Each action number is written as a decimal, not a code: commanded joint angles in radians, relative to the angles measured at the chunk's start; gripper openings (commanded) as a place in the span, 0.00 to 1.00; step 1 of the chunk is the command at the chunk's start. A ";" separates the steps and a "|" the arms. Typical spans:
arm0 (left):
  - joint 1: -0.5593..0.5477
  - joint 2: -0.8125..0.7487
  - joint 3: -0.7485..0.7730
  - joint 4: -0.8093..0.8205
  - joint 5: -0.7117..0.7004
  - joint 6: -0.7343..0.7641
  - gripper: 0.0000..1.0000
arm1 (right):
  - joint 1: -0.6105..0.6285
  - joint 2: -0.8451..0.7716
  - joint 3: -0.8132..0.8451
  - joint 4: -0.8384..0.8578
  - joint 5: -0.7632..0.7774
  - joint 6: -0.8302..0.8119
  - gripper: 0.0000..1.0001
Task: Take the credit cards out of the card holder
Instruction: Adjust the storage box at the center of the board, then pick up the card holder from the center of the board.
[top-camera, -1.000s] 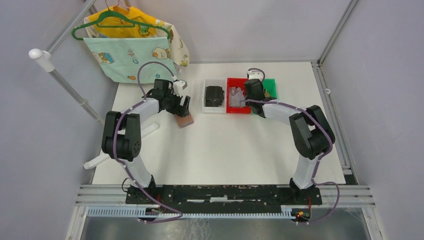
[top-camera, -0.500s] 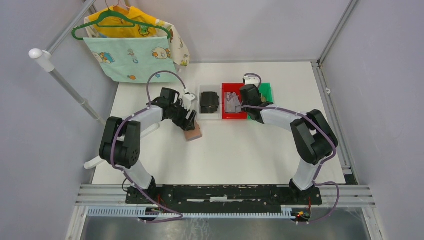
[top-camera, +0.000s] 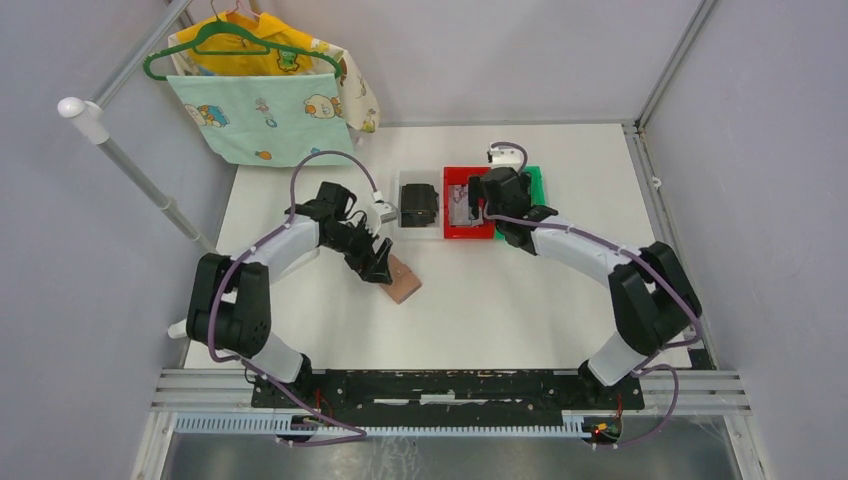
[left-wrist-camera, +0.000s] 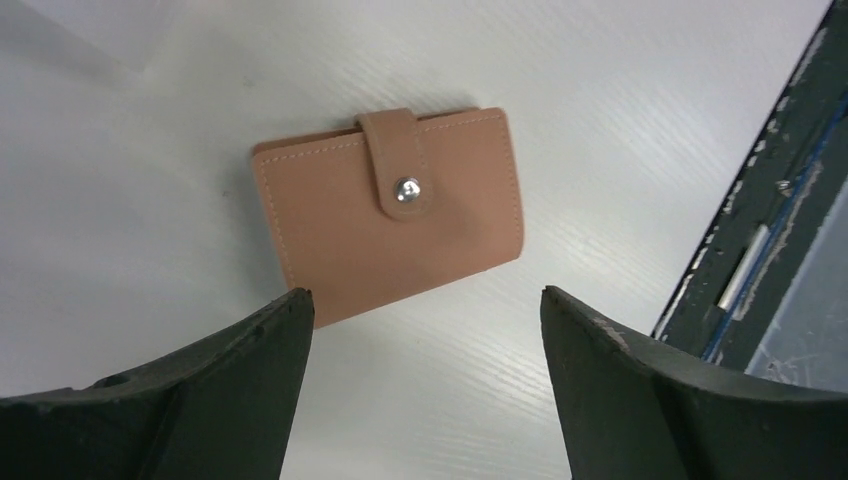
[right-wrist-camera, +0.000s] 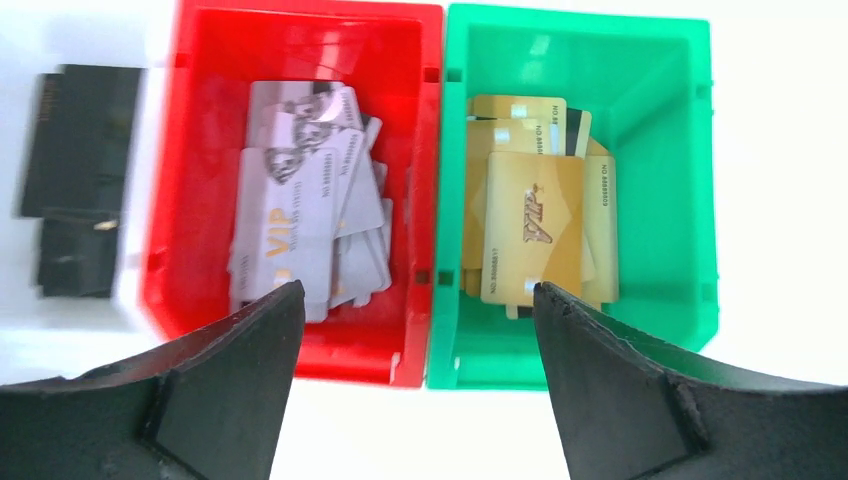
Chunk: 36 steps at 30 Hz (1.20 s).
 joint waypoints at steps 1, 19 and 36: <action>0.033 -0.069 0.123 -0.141 0.166 0.069 0.92 | 0.076 -0.171 -0.062 0.035 -0.018 0.000 0.91; 0.138 -0.250 0.085 -0.361 0.130 0.193 0.97 | 0.350 0.091 -0.003 0.112 -0.508 0.140 0.86; 0.138 -0.288 0.074 -0.294 0.115 0.123 0.90 | 0.407 0.244 0.059 0.070 -0.405 0.086 0.86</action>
